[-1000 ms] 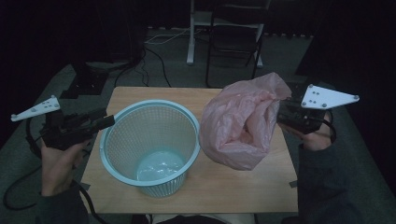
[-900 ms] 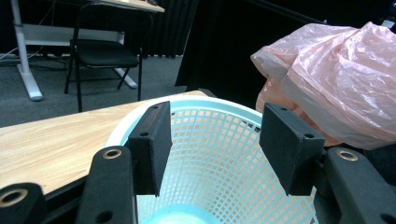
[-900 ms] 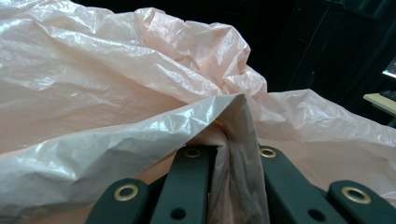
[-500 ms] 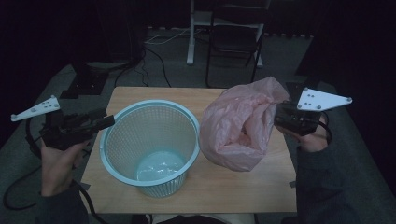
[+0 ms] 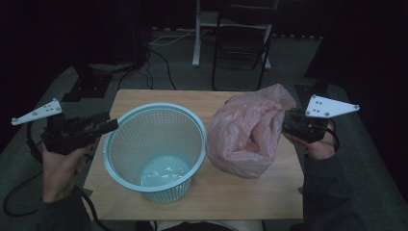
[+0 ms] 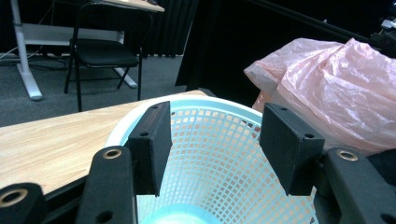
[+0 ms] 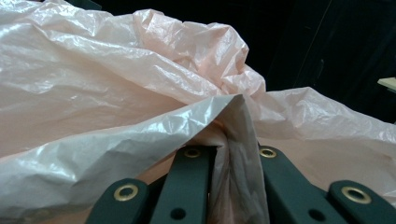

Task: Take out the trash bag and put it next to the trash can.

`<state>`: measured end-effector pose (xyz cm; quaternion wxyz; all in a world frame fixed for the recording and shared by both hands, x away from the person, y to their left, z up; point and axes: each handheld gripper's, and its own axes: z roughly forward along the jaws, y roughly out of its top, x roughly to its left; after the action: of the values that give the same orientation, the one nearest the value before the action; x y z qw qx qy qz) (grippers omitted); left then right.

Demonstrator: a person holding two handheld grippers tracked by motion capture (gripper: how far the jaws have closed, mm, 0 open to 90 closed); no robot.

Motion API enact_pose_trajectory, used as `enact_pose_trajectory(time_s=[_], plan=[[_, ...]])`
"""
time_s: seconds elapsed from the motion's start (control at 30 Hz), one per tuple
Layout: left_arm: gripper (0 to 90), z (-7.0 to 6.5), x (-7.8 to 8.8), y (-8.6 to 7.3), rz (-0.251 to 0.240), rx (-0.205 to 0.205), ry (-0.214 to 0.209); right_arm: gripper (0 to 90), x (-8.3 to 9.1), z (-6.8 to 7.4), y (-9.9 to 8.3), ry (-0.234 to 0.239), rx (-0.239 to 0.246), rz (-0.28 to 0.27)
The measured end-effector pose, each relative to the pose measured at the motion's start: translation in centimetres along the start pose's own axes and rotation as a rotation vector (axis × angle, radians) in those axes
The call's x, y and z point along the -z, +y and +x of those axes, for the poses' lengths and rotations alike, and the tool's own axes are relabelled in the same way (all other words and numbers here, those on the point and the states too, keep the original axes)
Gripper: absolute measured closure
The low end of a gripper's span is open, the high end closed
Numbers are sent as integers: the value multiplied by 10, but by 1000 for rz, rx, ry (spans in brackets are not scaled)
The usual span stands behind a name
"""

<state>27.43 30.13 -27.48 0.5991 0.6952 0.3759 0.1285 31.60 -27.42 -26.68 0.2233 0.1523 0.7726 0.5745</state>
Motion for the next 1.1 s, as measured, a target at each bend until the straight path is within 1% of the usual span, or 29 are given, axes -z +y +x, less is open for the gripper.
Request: enact_pose_trajectory(time_s=[0.3,0.7,0.83,0.9,1.0,1.1], plan=[[441,0,-1,0,1,0,0,886,-4,0,-9,9,-15,12],[441,1,-1,0,5,0,-1,886,-6,-1,-15,13,-25,24],[441,1,-1,0,5,1,-1,886,-2,-4,-17,3,-29,19],[440,1,-2,0,5,1,-1,886,3,-6,-18,-12,-32,14],[441,1,-2,-1,6,3,-1,886,7,-8,-21,-19,-39,14],[440,0,-2,0,6,-1,-2,886,9,-10,-26,-21,-49,27]])
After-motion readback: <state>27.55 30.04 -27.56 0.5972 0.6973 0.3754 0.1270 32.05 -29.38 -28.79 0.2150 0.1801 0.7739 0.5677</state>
